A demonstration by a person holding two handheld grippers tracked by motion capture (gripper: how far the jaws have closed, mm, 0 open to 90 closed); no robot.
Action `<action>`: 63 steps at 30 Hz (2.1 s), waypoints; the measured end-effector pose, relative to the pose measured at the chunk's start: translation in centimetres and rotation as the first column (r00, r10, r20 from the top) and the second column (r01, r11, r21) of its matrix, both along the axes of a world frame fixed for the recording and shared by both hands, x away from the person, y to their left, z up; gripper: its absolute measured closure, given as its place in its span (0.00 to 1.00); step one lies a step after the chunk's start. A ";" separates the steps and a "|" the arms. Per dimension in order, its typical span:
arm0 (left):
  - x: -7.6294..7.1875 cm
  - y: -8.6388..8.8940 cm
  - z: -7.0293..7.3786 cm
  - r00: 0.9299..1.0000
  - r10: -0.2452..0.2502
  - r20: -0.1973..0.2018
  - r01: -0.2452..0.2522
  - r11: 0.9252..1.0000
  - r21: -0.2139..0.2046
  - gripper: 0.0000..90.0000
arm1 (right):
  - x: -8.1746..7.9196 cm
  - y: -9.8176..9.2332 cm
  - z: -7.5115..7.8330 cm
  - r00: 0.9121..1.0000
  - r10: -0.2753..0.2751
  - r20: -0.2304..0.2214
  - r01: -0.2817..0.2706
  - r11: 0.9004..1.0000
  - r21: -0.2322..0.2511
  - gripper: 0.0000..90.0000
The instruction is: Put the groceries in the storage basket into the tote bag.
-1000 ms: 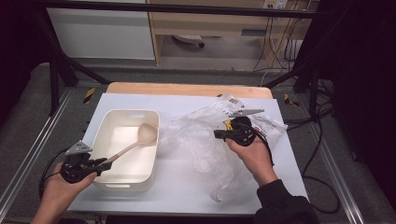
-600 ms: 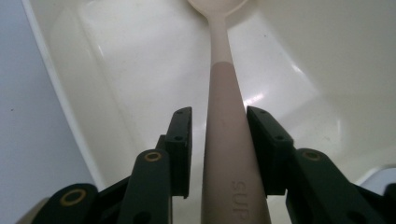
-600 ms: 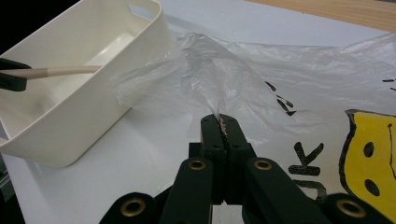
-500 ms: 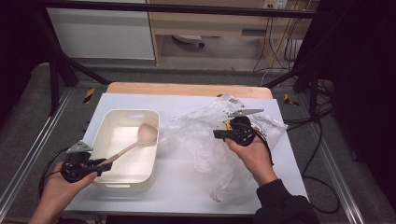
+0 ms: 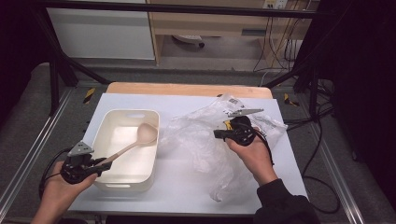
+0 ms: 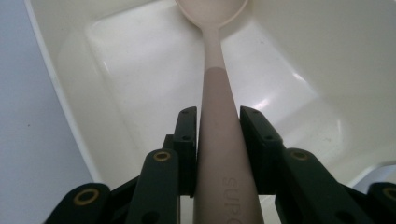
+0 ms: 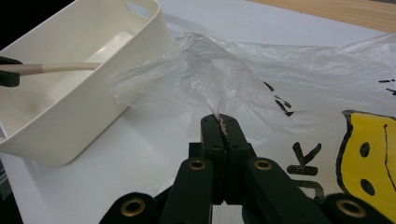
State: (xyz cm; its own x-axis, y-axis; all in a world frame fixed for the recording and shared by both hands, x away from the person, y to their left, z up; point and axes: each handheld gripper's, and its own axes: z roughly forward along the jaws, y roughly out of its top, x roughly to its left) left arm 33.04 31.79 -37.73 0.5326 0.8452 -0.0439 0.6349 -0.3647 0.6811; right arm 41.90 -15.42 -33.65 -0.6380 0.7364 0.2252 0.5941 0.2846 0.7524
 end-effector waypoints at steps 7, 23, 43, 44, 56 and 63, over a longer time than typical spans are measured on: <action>-0.4 0.3 0.5 0.999 0.014 0.050 -0.014 1.000 -0.007 0.76 | 0.0 -0.2 0.1 1.000 -0.006 -0.002 0.006 1.000 0.002 1.00; -2.0 1.0 2.9 0.989 0.023 0.148 -0.008 0.995 -0.101 0.76 | 0.4 0.5 0.8 1.000 0.002 0.008 -0.002 1.000 -0.006 1.00; -2.9 -0.8 5.4 0.982 -0.051 0.180 0.076 0.988 -0.136 0.76 | 1.1 1.1 2.1 1.000 0.010 0.009 -0.009 1.000 -0.002 1.00; -2.9 -1.0 5.5 0.982 -0.060 0.180 0.086 0.987 -0.136 0.76 | 1.1 1.1 2.1 1.000 0.010 0.010 -0.010 1.000 -0.003 1.00; -3.4 -3.4 6.6 0.973 -0.138 0.183 0.162 0.978 -0.127 0.76 | 1.2 1.2 2.1 1.000 0.009 0.003 -0.009 1.000 0.000 1.00; -3.2 -4.8 6.5 0.969 -0.185 0.166 0.205 0.972 -0.112 0.76 | 1.2 1.1 2.3 1.000 0.009 0.007 -0.009 1.000 -0.001 1.00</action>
